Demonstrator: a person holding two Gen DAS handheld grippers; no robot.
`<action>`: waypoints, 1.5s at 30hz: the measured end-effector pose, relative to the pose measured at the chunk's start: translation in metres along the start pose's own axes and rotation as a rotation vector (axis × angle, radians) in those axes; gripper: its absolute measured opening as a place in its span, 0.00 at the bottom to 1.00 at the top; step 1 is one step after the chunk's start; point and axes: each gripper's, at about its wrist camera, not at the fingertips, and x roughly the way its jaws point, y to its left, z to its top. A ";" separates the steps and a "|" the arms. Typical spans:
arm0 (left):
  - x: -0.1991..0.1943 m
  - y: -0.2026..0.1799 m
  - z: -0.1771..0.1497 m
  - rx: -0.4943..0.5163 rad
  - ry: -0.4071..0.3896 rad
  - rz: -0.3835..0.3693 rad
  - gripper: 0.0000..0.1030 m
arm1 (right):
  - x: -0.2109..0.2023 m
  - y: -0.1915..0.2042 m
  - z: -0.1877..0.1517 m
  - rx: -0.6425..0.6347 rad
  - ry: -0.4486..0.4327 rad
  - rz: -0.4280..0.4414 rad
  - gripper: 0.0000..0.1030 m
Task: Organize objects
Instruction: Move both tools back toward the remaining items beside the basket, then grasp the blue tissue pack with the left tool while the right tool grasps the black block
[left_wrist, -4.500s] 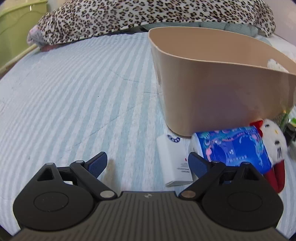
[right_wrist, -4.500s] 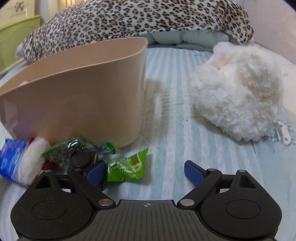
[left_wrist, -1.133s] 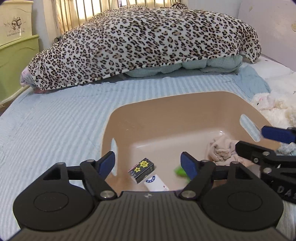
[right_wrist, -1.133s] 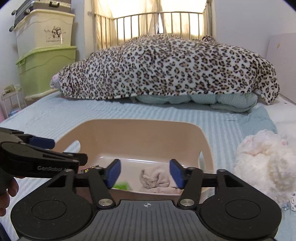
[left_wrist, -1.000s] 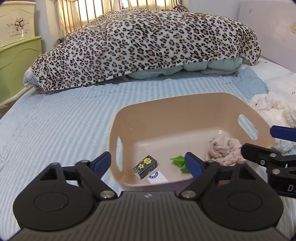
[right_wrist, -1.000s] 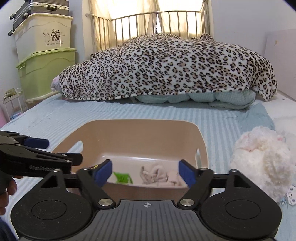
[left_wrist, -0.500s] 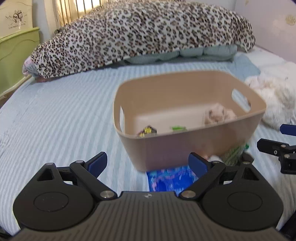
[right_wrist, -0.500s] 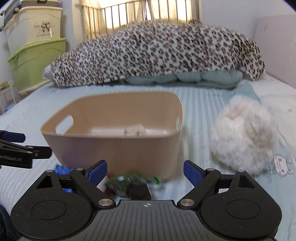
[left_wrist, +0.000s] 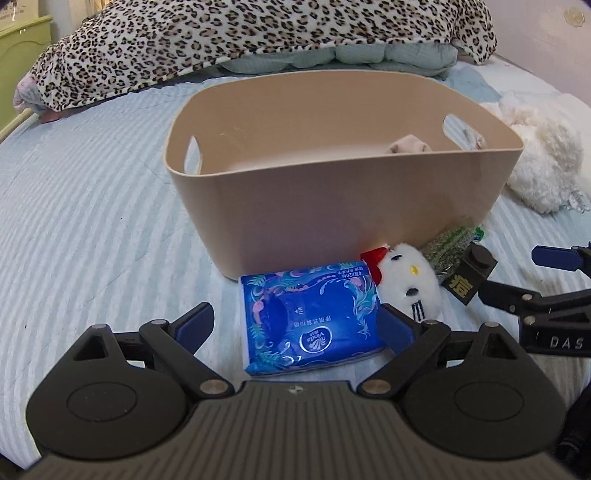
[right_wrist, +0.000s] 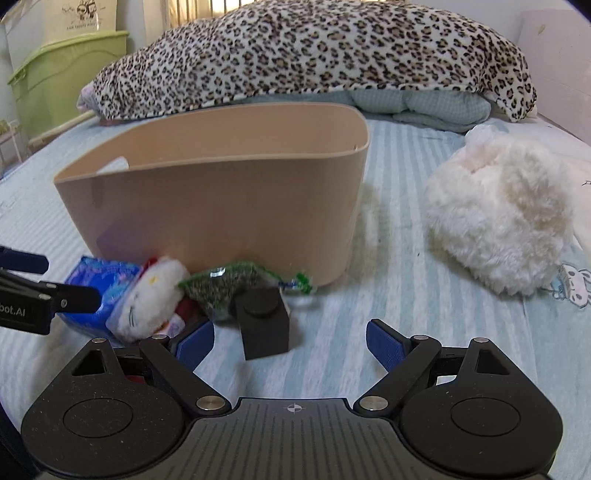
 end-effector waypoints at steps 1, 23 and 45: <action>0.003 -0.001 0.000 0.001 0.004 0.003 0.92 | 0.002 0.000 0.000 -0.002 0.003 0.001 0.88; 0.038 0.011 0.009 -0.160 0.060 -0.011 0.96 | 0.035 0.001 0.004 -0.021 0.019 -0.013 0.79; 0.049 0.006 -0.002 -0.145 0.125 0.036 0.96 | 0.037 -0.001 0.003 -0.014 0.003 -0.005 0.76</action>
